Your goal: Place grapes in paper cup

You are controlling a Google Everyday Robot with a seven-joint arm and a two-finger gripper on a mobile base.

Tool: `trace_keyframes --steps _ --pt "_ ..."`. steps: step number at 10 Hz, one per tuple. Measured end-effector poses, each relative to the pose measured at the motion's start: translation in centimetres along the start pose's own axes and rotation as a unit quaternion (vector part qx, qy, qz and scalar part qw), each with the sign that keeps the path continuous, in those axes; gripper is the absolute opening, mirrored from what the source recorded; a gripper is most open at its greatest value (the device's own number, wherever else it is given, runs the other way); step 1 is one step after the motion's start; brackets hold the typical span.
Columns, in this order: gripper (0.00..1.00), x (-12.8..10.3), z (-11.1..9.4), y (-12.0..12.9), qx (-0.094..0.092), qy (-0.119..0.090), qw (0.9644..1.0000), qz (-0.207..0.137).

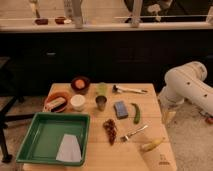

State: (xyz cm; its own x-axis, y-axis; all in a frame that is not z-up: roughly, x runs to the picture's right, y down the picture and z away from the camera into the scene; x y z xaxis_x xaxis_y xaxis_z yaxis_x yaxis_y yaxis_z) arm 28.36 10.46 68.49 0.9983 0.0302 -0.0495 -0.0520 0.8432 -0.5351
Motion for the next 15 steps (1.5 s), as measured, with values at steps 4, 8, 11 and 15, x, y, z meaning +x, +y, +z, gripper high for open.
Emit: trace_keyframes --steps 4,8,11,15 --pt "0.8 0.0 0.0 0.0 0.0 0.0 1.0 0.0" --pt "0.8 0.0 0.0 0.0 0.0 0.0 1.0 -0.004" --pt "0.8 -1.4 1.1 0.6 -0.041 0.005 0.9913 -0.125" --pt "0.8 -6.2 4.8 2.6 -0.099 0.001 0.9341 -0.343"
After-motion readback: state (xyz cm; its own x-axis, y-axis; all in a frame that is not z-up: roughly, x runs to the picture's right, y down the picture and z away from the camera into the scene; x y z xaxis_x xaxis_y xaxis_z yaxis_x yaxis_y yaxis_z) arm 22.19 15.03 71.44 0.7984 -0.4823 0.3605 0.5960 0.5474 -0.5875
